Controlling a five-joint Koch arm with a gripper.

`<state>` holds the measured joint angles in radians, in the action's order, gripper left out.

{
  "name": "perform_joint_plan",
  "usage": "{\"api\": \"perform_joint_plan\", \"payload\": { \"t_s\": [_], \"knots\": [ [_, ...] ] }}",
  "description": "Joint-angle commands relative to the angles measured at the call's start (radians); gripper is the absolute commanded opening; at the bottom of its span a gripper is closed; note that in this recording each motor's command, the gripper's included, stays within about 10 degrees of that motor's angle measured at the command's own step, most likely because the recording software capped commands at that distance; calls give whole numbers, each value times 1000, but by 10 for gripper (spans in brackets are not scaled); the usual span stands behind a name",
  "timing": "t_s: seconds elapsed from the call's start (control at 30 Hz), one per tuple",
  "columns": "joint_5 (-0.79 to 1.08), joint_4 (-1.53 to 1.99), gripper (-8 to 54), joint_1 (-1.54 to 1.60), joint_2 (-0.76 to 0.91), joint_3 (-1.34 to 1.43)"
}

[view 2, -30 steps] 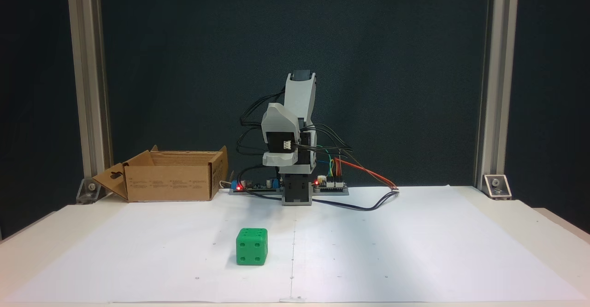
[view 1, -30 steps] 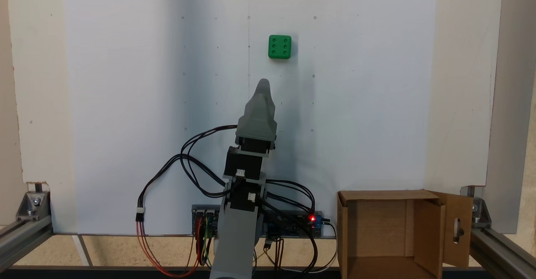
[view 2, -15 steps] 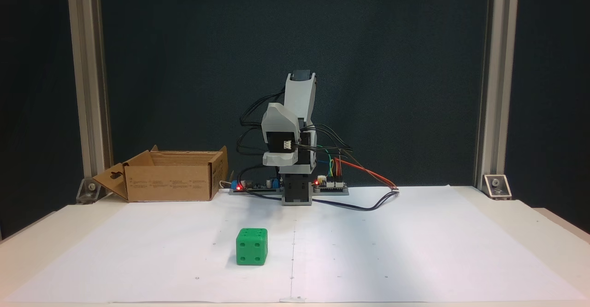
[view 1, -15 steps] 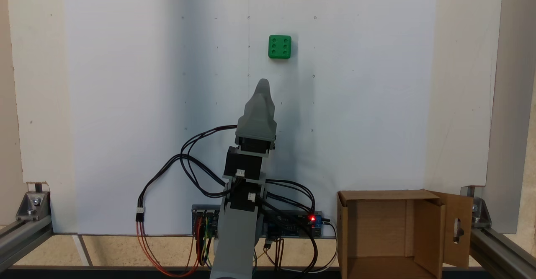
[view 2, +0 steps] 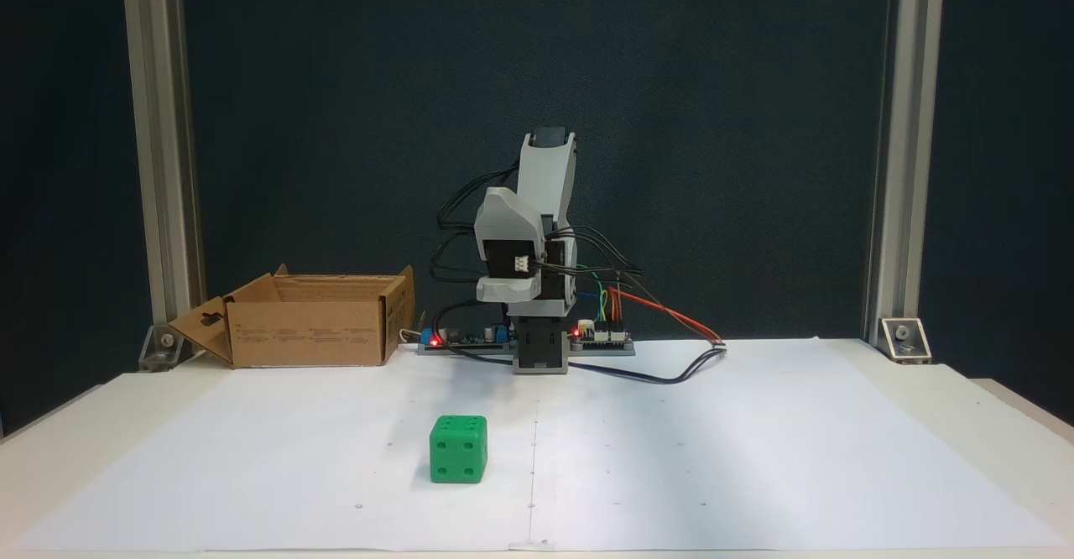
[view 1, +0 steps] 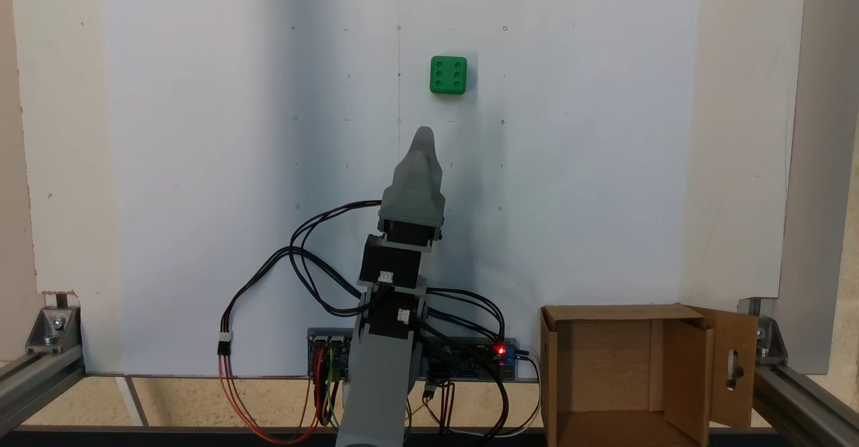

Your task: Grasp a green dice and put it in the bin.

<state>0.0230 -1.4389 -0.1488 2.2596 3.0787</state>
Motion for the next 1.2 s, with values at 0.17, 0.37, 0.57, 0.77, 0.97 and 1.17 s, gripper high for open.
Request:
{"api": "perform_joint_plan", "payload": {
  "t_s": [0.17,0.37,0.57,0.77,0.97,1.17],
  "knots": [
    [-21,-29,440,-5,106,51],
    [0,-23,439,-3,107,17],
    [11,291,439,-2,110,-130],
    [11,658,439,8,112,-310],
    [11,1066,439,9,114,-512],
    [9,1465,439,5,114,-747]
  ]
}}
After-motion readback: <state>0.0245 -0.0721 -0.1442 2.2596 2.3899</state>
